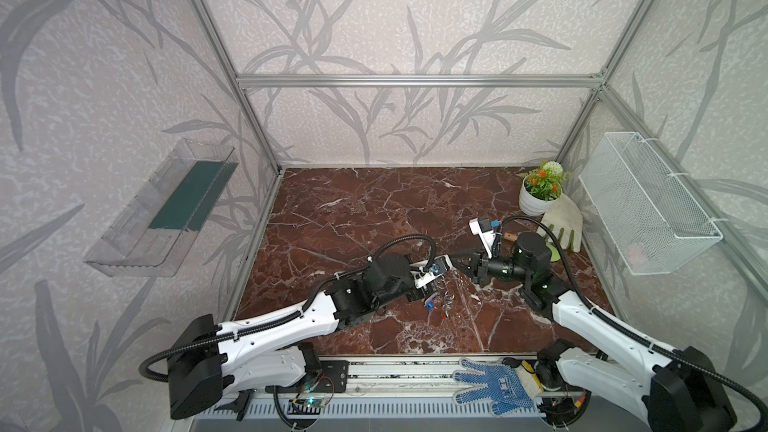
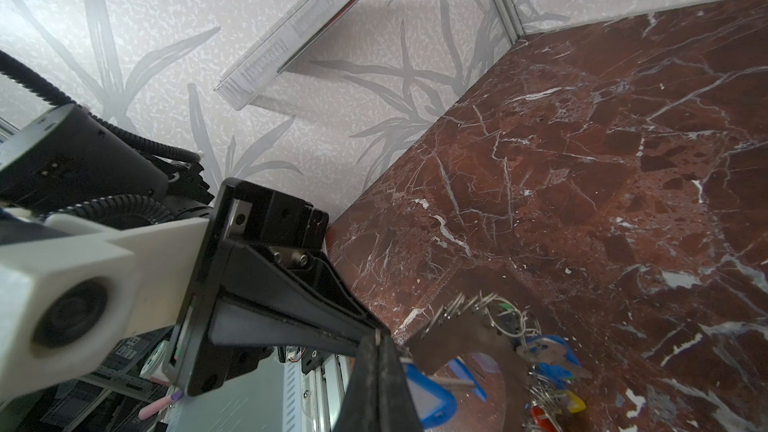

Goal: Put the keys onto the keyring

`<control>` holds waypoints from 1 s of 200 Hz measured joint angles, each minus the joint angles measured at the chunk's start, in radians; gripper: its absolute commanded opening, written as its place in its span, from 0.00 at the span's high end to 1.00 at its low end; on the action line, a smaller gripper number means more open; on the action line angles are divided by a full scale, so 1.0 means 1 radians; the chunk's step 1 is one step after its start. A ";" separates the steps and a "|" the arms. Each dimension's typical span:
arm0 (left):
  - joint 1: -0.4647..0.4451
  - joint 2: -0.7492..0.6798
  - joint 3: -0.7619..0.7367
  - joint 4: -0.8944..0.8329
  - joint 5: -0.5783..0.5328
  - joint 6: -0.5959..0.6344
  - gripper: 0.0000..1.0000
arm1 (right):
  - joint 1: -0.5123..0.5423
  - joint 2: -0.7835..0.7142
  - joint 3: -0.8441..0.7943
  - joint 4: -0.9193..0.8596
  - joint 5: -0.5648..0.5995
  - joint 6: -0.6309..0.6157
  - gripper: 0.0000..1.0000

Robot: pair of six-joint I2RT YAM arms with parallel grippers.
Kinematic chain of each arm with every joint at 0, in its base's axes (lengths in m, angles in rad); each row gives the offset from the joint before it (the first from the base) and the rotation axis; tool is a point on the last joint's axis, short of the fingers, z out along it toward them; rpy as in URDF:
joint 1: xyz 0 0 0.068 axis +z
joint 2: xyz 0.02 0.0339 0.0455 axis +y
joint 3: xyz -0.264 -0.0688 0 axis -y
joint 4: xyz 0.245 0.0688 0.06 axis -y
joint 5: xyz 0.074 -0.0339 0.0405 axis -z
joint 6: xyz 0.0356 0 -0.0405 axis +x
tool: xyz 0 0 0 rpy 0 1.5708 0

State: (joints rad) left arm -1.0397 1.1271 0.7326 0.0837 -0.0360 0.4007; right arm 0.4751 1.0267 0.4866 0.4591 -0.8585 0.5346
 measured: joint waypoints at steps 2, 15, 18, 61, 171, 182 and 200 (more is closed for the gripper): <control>0.000 0.000 0.000 0.000 0.000 0.000 1.00 | 0.000 0.001 0.000 0.000 0.000 0.000 1.00; 0.000 0.002 0.000 0.000 0.000 0.000 1.00 | 0.000 0.007 0.000 0.000 -0.003 0.000 1.00; 0.000 0.002 0.000 0.000 0.000 0.000 1.00 | 0.000 0.008 0.000 0.000 -0.003 0.000 1.00; 0.000 0.002 0.000 -0.003 0.000 0.000 1.00 | 0.002 0.020 0.000 0.000 -0.006 -0.002 1.00; -0.002 0.002 0.000 -0.008 -0.019 0.009 1.00 | 0.010 0.033 0.023 -0.045 0.005 -0.032 1.00; -0.003 0.002 -0.001 -0.007 -0.023 0.011 1.00 | 0.010 0.039 0.026 -0.047 0.005 -0.035 1.00; -0.006 0.002 -0.008 -0.001 -0.025 0.019 1.00 | 0.011 0.048 0.031 -0.054 0.005 -0.037 1.00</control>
State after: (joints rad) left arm -1.0462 1.1294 0.7250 0.0826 -0.0608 0.4202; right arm 0.4858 1.0748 0.5175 0.4053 -0.8532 0.4973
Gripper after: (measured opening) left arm 0.048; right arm 0.055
